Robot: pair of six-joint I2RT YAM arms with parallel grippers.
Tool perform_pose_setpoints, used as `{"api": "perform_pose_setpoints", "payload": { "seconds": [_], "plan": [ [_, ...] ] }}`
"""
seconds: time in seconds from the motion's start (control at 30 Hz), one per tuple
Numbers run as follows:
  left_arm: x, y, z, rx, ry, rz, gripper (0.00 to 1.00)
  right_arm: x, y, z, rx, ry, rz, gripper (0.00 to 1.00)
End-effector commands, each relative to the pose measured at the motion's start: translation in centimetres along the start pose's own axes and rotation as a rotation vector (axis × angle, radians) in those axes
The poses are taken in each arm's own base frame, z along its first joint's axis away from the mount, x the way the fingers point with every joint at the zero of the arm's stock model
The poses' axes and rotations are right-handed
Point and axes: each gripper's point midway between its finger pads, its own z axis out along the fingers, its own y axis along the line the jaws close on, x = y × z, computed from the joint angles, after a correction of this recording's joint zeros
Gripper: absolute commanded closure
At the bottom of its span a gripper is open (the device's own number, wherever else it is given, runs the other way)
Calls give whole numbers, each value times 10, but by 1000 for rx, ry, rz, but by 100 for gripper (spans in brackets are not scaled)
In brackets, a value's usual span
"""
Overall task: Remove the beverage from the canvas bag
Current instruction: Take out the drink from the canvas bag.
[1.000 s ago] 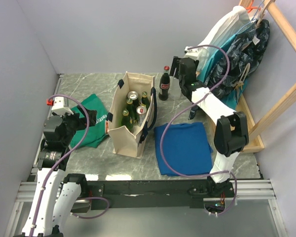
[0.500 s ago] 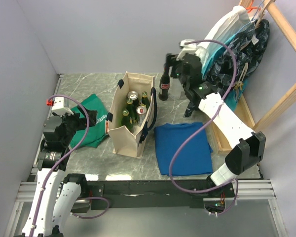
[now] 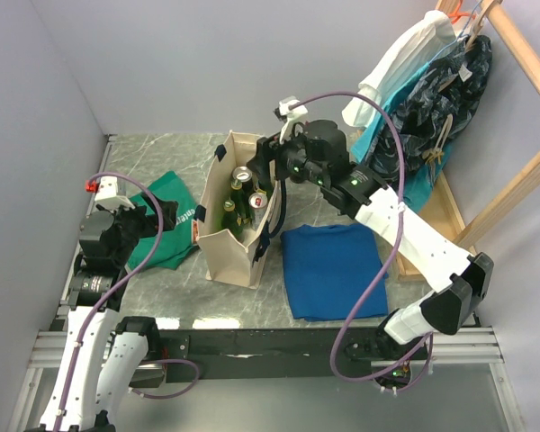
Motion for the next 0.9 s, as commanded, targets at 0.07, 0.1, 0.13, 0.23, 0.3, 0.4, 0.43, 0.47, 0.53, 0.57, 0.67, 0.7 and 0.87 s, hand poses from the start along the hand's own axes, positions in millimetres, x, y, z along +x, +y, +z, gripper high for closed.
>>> {"api": "perform_pose_setpoints", "payload": {
  "seconds": [0.07,0.1,0.13,0.23,0.3,0.4,0.43,0.47,0.53,0.57,0.67,0.7,0.87],
  "plan": [
    [-12,-7,1,25,-22,14,4,35,51,-13,-211,122,35,25],
    [-10,-6,2,23,-17,13,4,40,53,-11,-220,132,36,26],
    [-11,-6,2,22,-19,13,4,46,56,-11,-226,147,38,26],
    [-10,0,4,-13,-17,5,4,56,65,-10,-249,181,52,27],
    [-11,5,4,-39,-23,1,4,60,69,-13,-264,197,55,27],
    [-12,10,3,-67,-36,-2,4,78,71,-18,-270,256,61,27],
    [-13,11,4,-71,-41,-2,4,83,71,-19,-270,271,62,27],
    [-13,11,4,-73,-42,0,4,91,72,-22,-265,304,59,27],
    [-12,11,4,-68,-40,1,4,99,74,-26,-259,341,48,27],
    [-12,10,4,-66,-39,1,4,109,73,-29,-250,383,50,28],
    [-10,13,6,-78,-36,1,4,125,73,-34,-250,458,38,30],
    [-9,14,7,-84,-30,0,4,130,70,-33,-234,475,28,31],
    [-4,17,12,-95,-3,-1,4,137,73,-44,-256,504,6,30]
  ]
}}
